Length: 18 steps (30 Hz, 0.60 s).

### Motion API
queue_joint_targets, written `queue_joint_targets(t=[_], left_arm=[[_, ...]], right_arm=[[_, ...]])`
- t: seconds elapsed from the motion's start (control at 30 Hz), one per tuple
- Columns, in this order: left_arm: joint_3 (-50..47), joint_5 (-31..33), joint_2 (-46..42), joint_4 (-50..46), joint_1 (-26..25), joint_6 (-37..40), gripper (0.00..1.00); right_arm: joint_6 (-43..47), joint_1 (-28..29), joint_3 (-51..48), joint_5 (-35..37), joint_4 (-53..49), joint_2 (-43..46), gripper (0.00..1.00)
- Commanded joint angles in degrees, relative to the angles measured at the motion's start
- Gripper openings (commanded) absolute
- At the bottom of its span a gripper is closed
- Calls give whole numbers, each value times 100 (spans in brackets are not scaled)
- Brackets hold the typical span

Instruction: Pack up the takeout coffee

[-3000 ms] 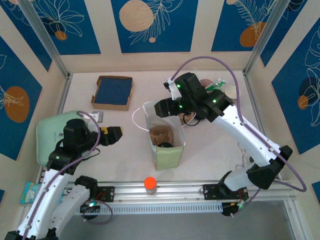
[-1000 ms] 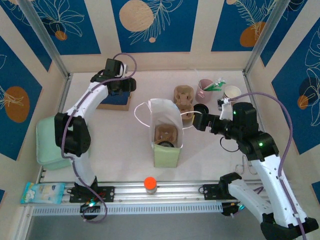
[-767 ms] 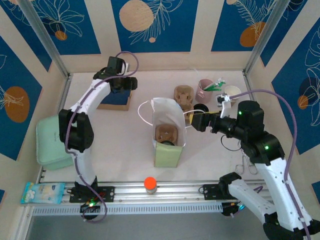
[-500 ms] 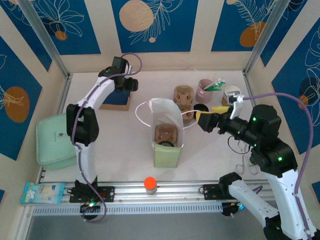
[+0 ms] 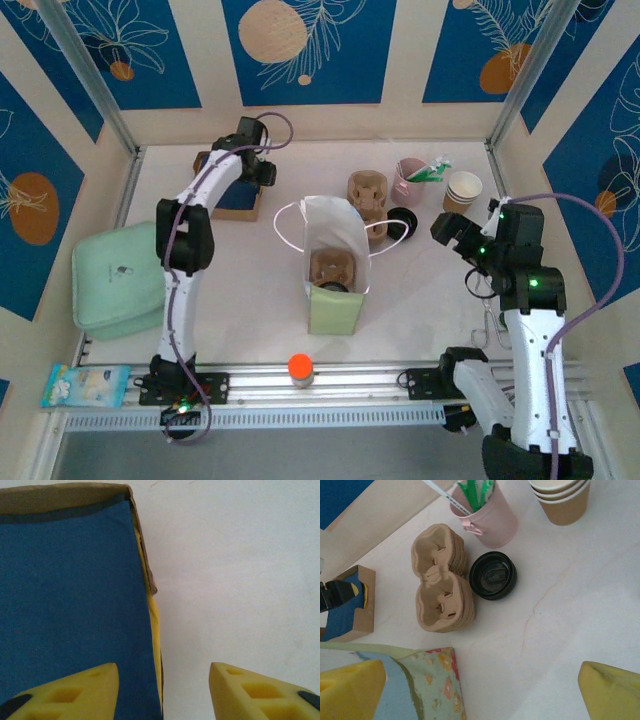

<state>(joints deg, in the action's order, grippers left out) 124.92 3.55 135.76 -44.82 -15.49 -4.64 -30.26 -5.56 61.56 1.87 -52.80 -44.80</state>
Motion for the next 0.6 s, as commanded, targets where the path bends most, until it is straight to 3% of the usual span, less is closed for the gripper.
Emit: queue_joint_targets(t=[0.0,0.57], left_arm=[[401,194,224,-289,36,176,47],[1104,391,862,-458,38,245,34]], right_arm=[[-101,-214,-181,-821,180,98,99],[-94,-235,-605,-1090,458,96,100]])
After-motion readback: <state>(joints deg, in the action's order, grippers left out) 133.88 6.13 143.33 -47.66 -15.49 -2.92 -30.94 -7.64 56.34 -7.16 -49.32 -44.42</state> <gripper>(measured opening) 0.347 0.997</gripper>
